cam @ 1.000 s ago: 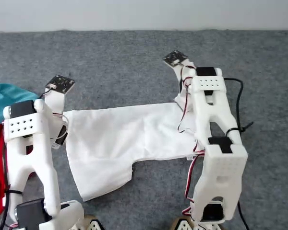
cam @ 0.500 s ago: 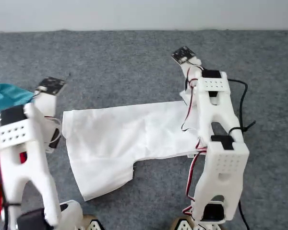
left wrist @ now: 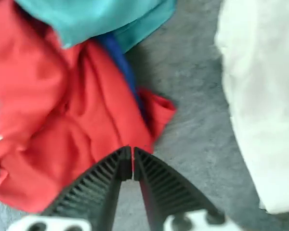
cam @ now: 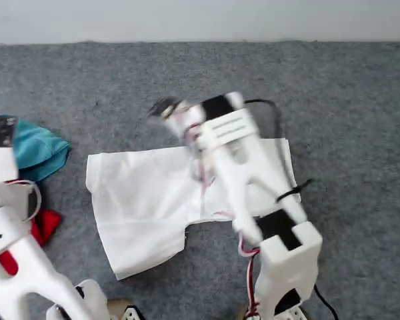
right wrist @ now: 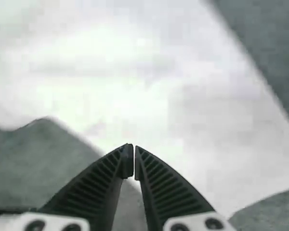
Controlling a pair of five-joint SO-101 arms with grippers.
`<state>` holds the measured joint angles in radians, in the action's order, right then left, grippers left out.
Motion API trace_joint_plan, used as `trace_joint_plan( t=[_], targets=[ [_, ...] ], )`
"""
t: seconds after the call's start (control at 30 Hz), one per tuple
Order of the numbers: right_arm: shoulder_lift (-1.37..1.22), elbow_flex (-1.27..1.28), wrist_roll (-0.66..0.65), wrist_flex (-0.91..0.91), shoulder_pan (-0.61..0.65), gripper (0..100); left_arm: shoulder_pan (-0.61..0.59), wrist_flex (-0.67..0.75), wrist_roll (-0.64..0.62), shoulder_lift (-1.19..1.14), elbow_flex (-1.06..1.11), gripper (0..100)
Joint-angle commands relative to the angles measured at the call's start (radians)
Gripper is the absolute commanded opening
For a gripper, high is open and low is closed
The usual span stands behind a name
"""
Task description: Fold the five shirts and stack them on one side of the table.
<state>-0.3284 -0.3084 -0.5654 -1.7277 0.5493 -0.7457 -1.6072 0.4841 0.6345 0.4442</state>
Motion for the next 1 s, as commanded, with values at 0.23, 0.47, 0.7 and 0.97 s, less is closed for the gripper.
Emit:
trace_joint_plan(
  t=[0.23, 0.47, 0.7, 0.97],
  targets=[
    [-0.073, -0.035, 0.043, -0.031, 0.401, 21.7, -0.124, 0.089, -0.005, 0.023, 0.111, 1],
    [-0.11, -0.034, 0.044, 0.01, 0.581, 24.2, -0.124, 0.089, -0.005, 0.023, 0.119, 1],
    [0.016, 0.157, 0.08, 0.124, 0.616, 24.2, -0.124, 0.089, -0.005, 0.023, 0.119, 1],
    [0.262, 0.56, 0.078, 0.45, 0.684, 24.3, -0.124, 0.089, -0.005, 0.023, 0.12, 1]
  ],
)
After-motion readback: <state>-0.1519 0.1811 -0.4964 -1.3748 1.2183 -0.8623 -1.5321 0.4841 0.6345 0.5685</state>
